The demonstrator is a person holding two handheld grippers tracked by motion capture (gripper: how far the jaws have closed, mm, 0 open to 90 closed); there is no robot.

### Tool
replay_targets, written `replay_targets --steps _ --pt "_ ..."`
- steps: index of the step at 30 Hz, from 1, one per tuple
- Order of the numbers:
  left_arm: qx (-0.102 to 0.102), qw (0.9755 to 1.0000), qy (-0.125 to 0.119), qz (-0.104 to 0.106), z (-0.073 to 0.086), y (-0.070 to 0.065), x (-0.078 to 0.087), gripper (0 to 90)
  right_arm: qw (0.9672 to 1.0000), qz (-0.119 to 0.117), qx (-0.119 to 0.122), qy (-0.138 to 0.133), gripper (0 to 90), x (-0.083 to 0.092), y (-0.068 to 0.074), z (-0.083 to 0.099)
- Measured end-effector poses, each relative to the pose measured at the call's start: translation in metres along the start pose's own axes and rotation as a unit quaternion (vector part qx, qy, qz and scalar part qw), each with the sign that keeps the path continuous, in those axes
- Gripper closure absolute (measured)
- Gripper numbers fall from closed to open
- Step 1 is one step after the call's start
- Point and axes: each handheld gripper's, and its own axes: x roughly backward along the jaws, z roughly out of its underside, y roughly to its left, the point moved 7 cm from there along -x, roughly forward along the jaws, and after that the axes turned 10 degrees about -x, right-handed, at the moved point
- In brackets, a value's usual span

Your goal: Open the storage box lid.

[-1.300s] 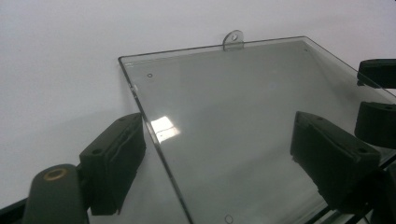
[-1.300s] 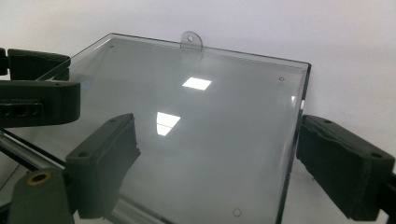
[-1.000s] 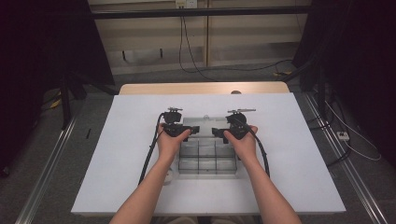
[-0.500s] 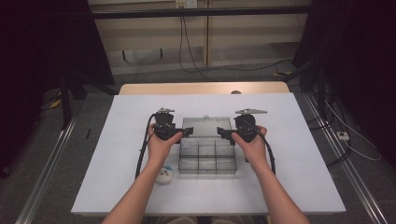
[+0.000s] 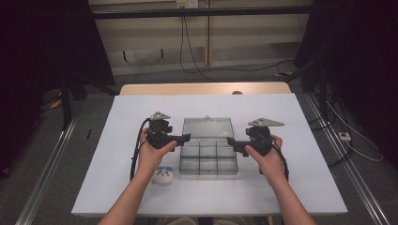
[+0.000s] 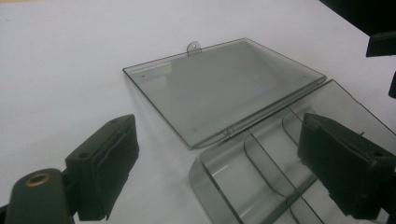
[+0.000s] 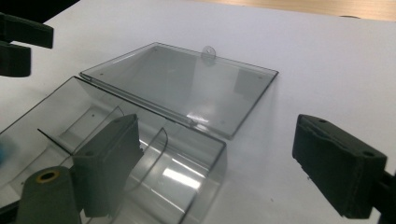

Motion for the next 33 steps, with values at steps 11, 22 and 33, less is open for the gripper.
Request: replay_targets --steps 11,22,33 --pt "-0.025 0.9995 0.003 0.020 0.014 -0.007 0.019 11.1 0.9998 -0.012 0.008 -0.016 13.5 0.021 -0.009 0.019" --pt "-0.057 0.9974 0.011 0.042 0.037 -0.016 0.035 8.8 0.9995 -0.016 0.017 -0.019 12.4 0.034 -0.012 0.034" --pt "-0.076 0.9948 0.022 0.064 0.059 -0.022 0.044 8.0 0.9993 -0.024 0.024 -0.015 12.1 0.031 -0.011 0.042"
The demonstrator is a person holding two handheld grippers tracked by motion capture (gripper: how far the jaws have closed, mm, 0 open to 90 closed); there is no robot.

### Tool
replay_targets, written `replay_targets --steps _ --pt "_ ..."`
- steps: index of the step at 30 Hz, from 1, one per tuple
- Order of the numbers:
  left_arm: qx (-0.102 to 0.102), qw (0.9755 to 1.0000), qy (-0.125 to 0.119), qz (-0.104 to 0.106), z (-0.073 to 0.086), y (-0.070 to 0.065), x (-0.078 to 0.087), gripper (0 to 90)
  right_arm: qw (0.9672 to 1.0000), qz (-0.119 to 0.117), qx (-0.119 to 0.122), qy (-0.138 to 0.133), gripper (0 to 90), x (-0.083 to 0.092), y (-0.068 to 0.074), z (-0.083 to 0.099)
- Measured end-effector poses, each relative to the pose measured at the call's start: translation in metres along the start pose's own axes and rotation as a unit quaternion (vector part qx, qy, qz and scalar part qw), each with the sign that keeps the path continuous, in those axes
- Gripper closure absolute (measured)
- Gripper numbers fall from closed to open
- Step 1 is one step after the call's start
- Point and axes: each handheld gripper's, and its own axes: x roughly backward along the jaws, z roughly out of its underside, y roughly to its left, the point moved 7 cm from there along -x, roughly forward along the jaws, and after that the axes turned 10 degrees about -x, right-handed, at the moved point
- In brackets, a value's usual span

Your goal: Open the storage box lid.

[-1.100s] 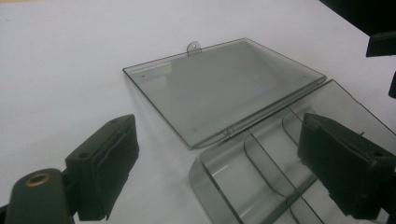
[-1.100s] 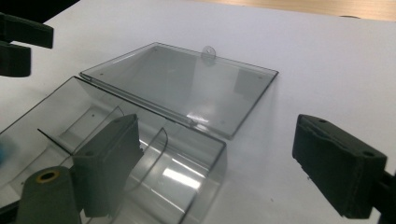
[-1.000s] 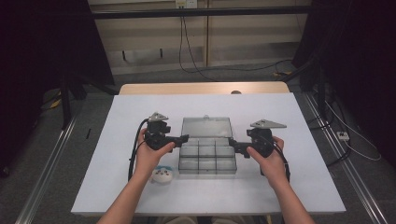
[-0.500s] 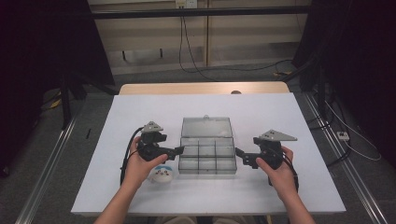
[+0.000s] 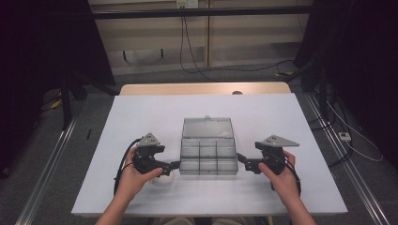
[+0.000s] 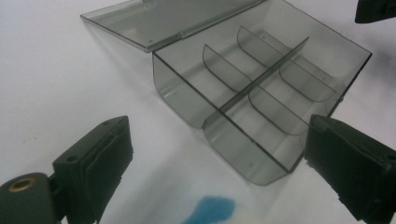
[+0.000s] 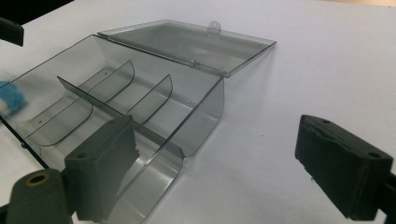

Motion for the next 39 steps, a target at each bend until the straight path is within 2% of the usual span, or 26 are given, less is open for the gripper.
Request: replay_targets --steps 4,11,15,18,23,28,33,39 --pt "-0.006 1.0000 0.004 -0.003 0.008 0.000 0.003 8.0 1.0000 -0.006 0.006 0.001 12.0 -0.001 0.001 0.001" --pt "-0.009 0.9998 0.013 0.009 0.021 -0.003 0.007 9.0 0.9999 -0.010 0.008 0.004 11.9 -0.002 0.003 0.003" --pt "-0.033 0.9988 0.034 0.010 0.028 -0.006 0.007 9.2 0.9999 -0.011 0.007 0.003 11.9 -0.002 0.002 0.004" --pt "-0.037 0.9982 0.046 0.008 0.033 -0.007 0.006 9.8 0.9999 -0.011 0.003 0.001 12.0 -0.002 0.001 0.004" --pt "-0.026 0.9984 0.049 0.006 0.040 -0.004 0.005 10.2 0.9999 -0.012 0.004 -0.001 12.0 -0.002 0.001 0.004" --pt "-0.032 0.9979 0.055 0.013 0.044 -0.007 0.004 10.8 0.9999 -0.011 0.001 -0.001 12.0 -0.002 -0.002 0.004" --pt "-0.039 0.9970 0.066 0.008 0.047 -0.009 0.003 11.6 1.0000 -0.009 0.001 0.002 12.0 -0.001 -0.002 0.006" --pt "-0.040 0.9967 0.070 0.012 0.050 -0.009 0.002 14.7 1.0000 -0.007 -0.003 -0.001 12.1 0.000 -0.005 0.006"
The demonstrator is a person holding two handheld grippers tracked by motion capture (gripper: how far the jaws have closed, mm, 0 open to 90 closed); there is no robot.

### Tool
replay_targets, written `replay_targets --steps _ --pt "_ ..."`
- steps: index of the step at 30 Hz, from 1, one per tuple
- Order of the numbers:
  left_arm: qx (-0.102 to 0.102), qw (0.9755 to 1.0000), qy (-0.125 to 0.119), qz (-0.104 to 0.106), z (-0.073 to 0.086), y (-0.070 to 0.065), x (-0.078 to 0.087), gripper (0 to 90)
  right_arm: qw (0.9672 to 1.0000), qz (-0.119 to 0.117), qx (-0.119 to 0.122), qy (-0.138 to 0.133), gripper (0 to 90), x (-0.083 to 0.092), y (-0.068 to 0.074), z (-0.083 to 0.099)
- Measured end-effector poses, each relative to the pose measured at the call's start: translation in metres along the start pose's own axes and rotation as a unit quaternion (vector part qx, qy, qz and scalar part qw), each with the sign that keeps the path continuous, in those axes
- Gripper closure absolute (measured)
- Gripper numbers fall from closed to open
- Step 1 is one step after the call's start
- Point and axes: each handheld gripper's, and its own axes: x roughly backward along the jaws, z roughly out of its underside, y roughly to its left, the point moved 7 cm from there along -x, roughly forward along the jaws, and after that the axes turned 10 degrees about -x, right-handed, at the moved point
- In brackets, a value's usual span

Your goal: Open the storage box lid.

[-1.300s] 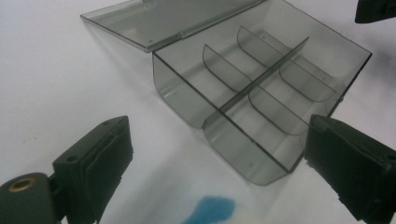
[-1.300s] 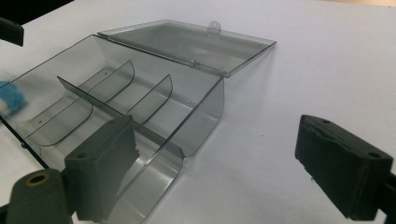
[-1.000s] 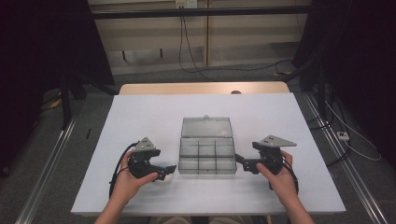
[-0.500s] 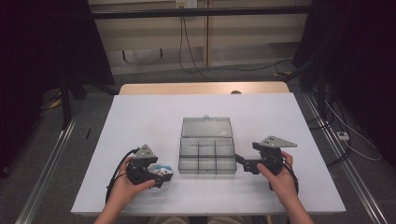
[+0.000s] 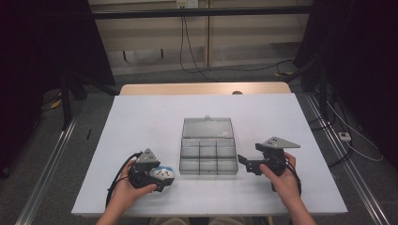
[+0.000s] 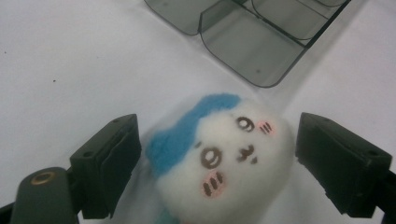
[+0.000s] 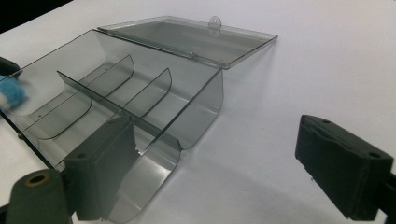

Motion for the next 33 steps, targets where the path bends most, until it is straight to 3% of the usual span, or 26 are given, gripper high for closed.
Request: replay_targets --steps 4,9,17,33 --pt "0.007 1.0000 0.001 -0.002 0.0017 0.0013 -0.0003 16.2 1.0000 0.002 0.002 0.003 12.1 -0.0005 -0.0005 0.0008" --pt "-0.007 0.9999 0.006 -0.007 0.0028 0.0001 -0.0006 20.8 1.0000 0.000 0.005 0.002 12.1 -0.0008 0.0001 0.0002" --pt "-0.011 0.9999 0.006 -0.006 0.0025 -0.0005 0.0008 27.8 1.0000 0.000 0.008 0.003 12.1 -0.0011 0.0010 0.0006" --pt "0.006 1.0000 0.001 0.001 -0.0023 0.0017 0.0051 31.8 1.0000 0.003 0.002 0.001 12.1 0.0003 -0.0019 -0.0002"
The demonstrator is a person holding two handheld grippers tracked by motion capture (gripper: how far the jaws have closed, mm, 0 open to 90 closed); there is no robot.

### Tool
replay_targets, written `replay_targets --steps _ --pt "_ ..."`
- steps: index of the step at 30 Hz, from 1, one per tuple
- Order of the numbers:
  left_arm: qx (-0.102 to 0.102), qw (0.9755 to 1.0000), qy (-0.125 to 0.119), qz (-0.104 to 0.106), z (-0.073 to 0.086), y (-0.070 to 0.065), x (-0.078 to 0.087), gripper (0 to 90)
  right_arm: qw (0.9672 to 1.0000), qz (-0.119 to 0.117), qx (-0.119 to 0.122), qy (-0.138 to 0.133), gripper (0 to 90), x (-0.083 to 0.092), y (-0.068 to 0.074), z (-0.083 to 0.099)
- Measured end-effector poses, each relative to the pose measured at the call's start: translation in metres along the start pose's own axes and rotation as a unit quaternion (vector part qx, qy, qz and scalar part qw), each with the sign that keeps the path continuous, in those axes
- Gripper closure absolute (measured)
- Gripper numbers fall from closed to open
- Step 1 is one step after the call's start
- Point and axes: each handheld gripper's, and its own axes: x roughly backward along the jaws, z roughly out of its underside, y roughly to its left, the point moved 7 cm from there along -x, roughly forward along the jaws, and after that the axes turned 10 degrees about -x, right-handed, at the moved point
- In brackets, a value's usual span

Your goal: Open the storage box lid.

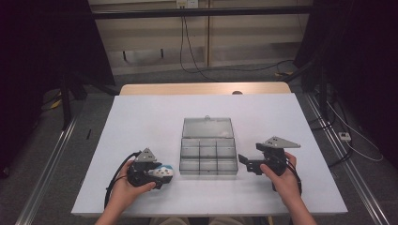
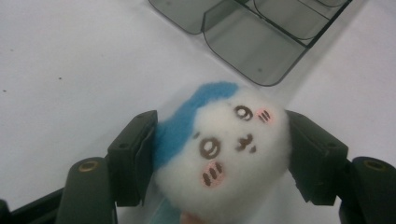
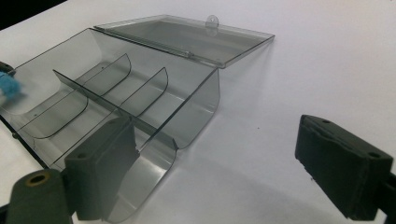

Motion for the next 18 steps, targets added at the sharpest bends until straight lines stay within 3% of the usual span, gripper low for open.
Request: replay_targets --steps 18 --pt "0.016 0.9997 -0.017 -0.008 -0.011 0.006 0.008 32.0 1.0000 0.004 -0.001 -0.004 12.3 0.002 -0.001 -0.001"
